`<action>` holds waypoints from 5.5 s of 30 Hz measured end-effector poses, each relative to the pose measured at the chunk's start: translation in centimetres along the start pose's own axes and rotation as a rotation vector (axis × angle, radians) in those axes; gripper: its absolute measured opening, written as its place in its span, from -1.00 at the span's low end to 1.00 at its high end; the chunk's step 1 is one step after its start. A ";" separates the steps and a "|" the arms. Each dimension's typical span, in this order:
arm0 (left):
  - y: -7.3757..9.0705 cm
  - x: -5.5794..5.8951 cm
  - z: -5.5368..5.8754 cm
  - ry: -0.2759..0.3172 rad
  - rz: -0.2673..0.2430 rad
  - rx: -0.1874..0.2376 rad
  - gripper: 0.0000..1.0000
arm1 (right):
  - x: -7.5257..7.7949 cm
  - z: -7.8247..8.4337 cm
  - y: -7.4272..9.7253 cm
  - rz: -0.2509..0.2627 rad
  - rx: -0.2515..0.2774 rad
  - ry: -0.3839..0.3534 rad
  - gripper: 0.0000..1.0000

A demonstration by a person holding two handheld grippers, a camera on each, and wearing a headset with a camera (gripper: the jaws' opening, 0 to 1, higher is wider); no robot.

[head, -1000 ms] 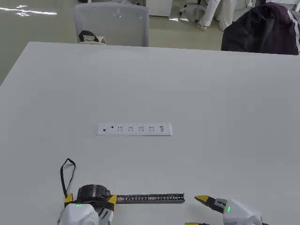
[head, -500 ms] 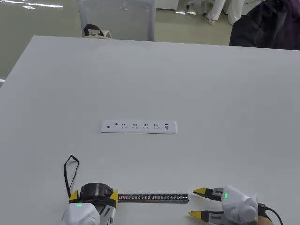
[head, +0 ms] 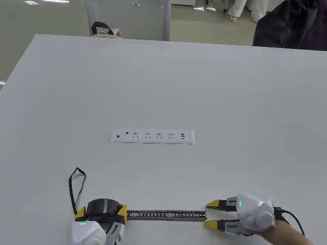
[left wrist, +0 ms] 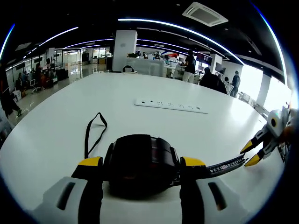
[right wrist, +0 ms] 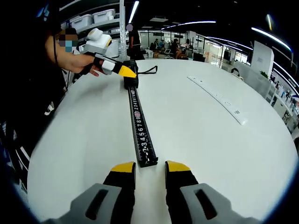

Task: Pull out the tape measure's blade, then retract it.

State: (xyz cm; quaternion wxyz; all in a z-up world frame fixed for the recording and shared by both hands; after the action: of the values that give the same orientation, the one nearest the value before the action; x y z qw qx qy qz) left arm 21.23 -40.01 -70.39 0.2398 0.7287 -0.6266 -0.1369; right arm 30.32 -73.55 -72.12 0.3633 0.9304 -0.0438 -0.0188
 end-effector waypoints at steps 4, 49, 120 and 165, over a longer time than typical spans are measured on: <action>0.1 0.1 0.0 0.001 0.000 0.001 0.28 | 0.0 -0.2 -0.2 -0.032 0.008 -0.004 -0.65; 0.0 0.1 0.1 0.005 0.005 -0.014 0.20 | -1.0 -3.0 -2.5 -0.052 0.034 0.029 -0.77; -0.5 -0.8 0.5 0.065 0.045 -0.032 0.18 | -2.8 -10.0 -11.8 -0.086 0.118 0.051 -0.76; -0.6 -0.9 0.4 0.074 0.054 -0.043 0.21 | -3.6 -13.7 -16.5 -0.130 0.141 0.098 -0.75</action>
State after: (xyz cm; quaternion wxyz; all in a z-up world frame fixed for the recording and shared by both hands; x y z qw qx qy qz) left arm 21.34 -39.11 -71.16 0.2821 0.7107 -0.6337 -0.1170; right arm 28.73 -51.89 -73.15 0.2968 0.9544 0.0332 0.0061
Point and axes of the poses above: the centre of the closed fingertips' face, and the gripper's own axes: y roughly backward along the fingers, x roughly to its right, z roughly out of its underside, the point moved 9 cm from there along y, roughly backward along the fingers
